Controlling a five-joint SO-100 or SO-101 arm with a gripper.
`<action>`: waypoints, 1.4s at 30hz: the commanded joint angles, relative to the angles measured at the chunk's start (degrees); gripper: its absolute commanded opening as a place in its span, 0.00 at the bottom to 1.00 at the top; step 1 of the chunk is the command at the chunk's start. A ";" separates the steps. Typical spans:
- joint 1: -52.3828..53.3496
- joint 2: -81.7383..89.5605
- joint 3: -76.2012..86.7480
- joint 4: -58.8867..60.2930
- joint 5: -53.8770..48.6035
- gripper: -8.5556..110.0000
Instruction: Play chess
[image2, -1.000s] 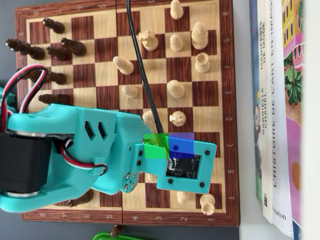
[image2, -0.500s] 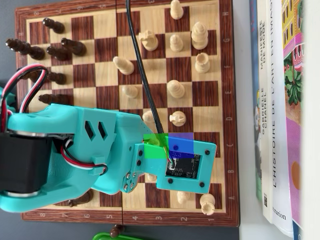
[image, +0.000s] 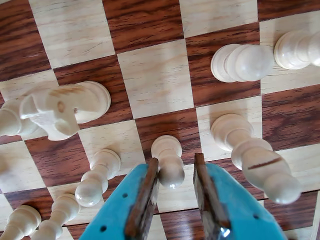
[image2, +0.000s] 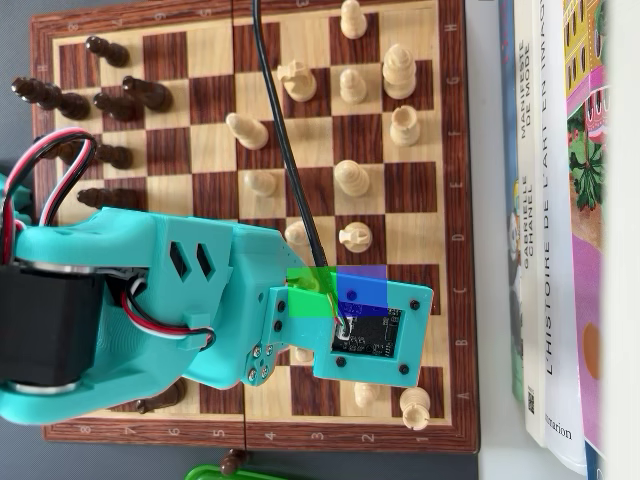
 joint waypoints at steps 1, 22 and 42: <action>-0.26 0.97 -1.05 -0.26 -0.26 0.18; -2.02 3.52 -0.44 -0.09 0.09 0.18; -1.23 8.17 -1.49 -0.70 -0.35 0.18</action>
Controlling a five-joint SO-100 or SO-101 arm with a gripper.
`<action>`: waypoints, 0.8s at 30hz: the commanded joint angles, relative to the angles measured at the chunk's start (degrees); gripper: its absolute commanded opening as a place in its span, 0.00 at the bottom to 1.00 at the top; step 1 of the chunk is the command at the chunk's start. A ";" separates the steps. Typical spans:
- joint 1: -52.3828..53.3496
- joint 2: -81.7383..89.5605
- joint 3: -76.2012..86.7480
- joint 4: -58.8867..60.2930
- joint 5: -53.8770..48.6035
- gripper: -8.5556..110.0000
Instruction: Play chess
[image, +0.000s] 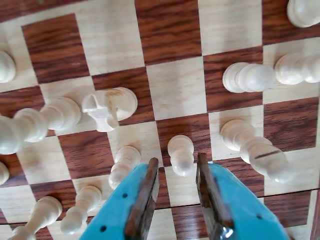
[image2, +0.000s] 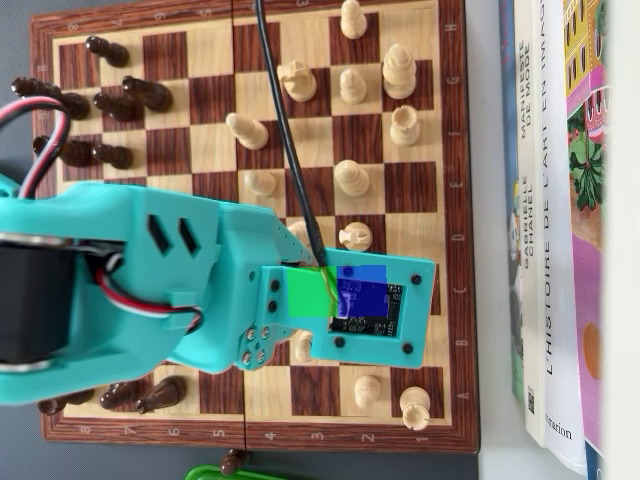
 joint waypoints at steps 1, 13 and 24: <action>0.79 4.13 -1.41 -0.70 -0.26 0.18; 1.32 17.58 -0.62 -0.70 -0.26 0.17; 1.14 37.00 10.20 -0.79 0.26 0.17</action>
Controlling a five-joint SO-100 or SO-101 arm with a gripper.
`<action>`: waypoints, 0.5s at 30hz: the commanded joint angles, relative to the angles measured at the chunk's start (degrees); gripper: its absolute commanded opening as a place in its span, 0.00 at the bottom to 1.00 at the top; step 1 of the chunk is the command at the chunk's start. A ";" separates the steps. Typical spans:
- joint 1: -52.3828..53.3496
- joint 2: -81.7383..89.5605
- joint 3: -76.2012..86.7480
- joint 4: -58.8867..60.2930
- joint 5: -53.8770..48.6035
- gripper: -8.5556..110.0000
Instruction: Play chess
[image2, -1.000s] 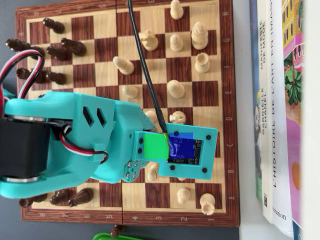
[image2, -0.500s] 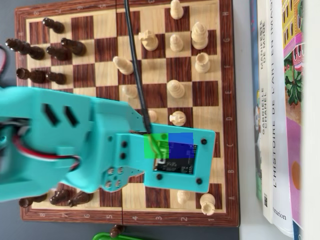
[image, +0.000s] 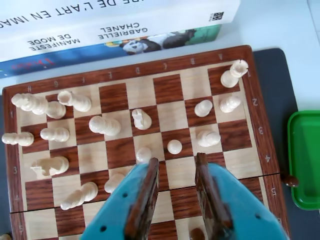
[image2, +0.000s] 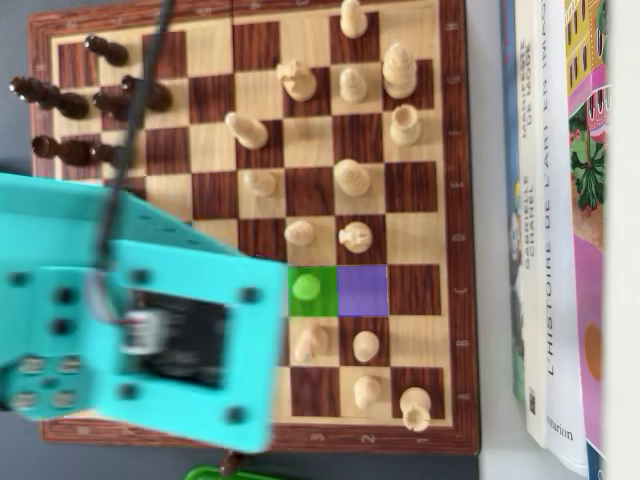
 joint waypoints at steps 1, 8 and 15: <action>0.70 7.21 1.67 -0.88 0.26 0.17; -1.23 17.84 13.01 -9.76 0.18 0.17; -3.16 27.86 24.35 -17.31 0.26 0.17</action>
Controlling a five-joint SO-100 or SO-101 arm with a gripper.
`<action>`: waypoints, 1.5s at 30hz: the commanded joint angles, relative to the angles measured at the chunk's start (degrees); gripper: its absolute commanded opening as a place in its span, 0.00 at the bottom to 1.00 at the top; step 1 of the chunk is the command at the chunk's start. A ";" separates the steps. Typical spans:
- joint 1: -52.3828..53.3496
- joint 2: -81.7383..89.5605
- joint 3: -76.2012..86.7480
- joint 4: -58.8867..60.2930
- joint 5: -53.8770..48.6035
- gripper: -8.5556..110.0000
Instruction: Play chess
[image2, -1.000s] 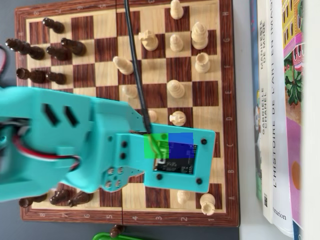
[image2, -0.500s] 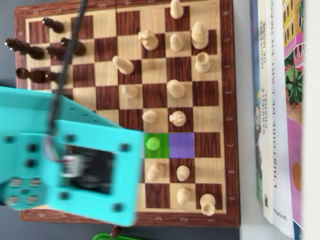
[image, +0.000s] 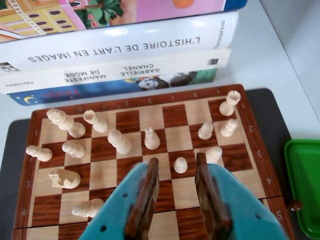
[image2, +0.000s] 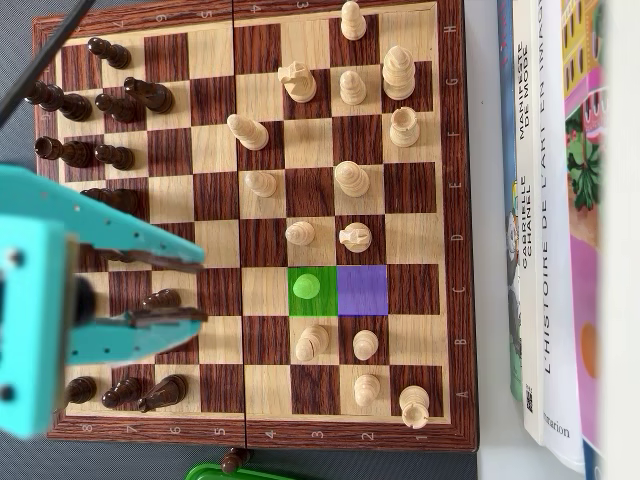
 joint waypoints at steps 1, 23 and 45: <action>-2.11 5.10 2.90 -4.31 0.26 0.17; -6.86 34.10 30.06 -13.71 -0.26 0.17; -9.93 47.11 43.77 -13.71 -0.35 0.17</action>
